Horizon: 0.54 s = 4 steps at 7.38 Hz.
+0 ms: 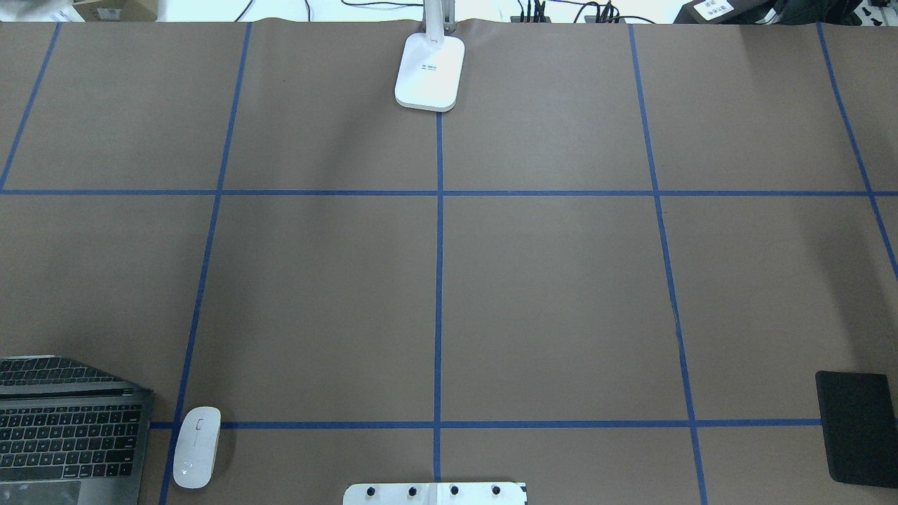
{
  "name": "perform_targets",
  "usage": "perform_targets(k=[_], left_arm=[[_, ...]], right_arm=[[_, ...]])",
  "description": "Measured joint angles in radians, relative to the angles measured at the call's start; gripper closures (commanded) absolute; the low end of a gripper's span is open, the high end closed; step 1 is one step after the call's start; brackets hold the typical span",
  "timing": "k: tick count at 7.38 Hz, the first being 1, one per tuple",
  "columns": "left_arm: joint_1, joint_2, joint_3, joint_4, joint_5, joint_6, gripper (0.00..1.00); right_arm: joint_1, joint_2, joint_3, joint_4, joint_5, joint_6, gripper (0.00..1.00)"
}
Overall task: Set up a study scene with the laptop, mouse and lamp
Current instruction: 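Move the left gripper down toward the open grey laptop's edge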
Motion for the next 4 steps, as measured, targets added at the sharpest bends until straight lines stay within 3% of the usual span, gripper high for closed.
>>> perform_targets(k=[4], left_arm=[[0.003,0.129,-0.025,-0.030,-0.145,-0.221,0.01]], right_arm=[[-0.001,-0.056,0.042,0.018,0.079,-0.010,0.00]])
